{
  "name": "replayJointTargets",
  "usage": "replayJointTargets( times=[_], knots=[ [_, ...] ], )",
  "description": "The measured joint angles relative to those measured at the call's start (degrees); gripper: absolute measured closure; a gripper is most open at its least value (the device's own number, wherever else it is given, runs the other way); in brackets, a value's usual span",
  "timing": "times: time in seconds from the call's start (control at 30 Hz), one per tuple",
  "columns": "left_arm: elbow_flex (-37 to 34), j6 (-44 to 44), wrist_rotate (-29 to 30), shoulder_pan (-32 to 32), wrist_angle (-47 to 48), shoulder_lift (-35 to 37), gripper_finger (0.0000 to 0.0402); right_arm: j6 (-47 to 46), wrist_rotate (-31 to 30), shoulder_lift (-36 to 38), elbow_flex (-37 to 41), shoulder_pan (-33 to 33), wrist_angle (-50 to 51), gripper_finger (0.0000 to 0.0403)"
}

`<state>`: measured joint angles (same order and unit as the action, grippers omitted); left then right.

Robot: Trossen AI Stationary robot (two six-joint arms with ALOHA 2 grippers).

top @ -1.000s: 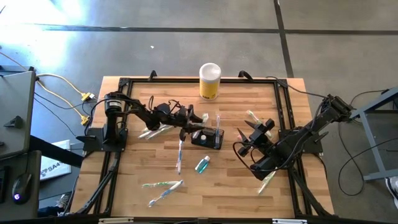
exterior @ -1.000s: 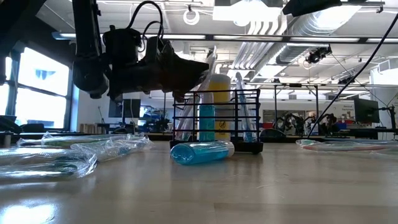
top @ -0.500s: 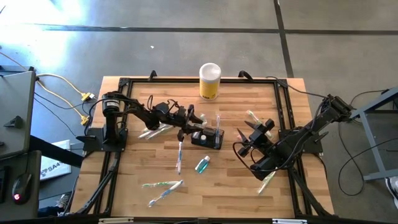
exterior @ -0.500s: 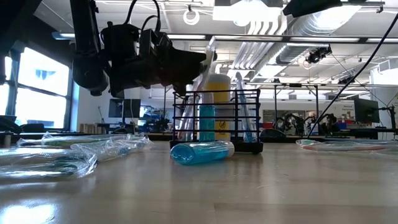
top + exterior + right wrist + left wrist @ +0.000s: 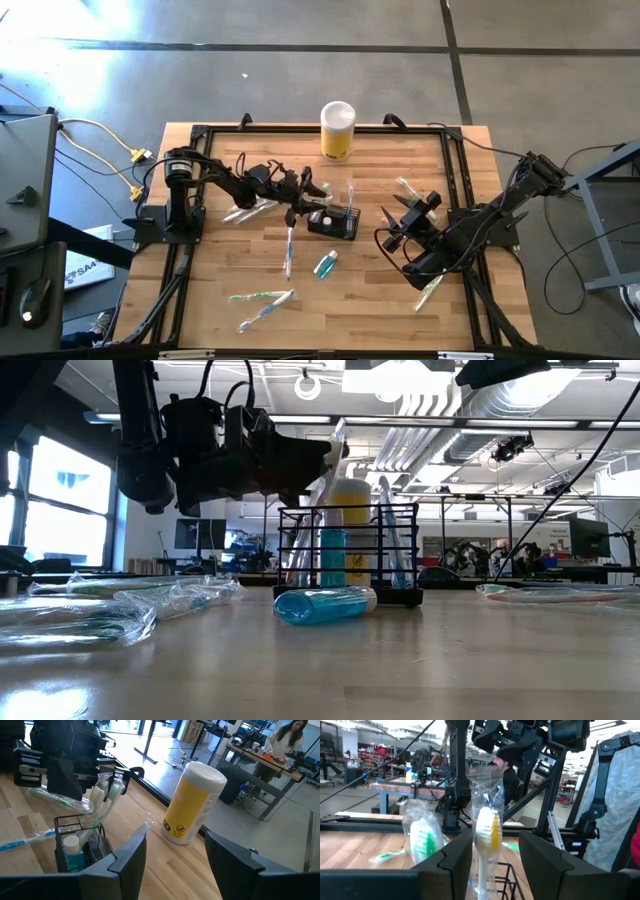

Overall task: Pick & Place toothbrushing station
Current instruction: Put the orange toothbrush into the wire organizer, then put the green toothbrush into the wire organizer

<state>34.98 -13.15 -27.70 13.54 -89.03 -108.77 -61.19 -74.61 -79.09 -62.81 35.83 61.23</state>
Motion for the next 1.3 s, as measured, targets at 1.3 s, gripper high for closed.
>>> replayJointTargets(
  times=[1.3],
  knots=[
    [-0.22, 4.26, 19.35, 0.70, 92.55, 56.50, 0.0245, 1.44, 1.77, 0.00, -0.01, 0.04, 0.24, 0.0207]
  ],
)
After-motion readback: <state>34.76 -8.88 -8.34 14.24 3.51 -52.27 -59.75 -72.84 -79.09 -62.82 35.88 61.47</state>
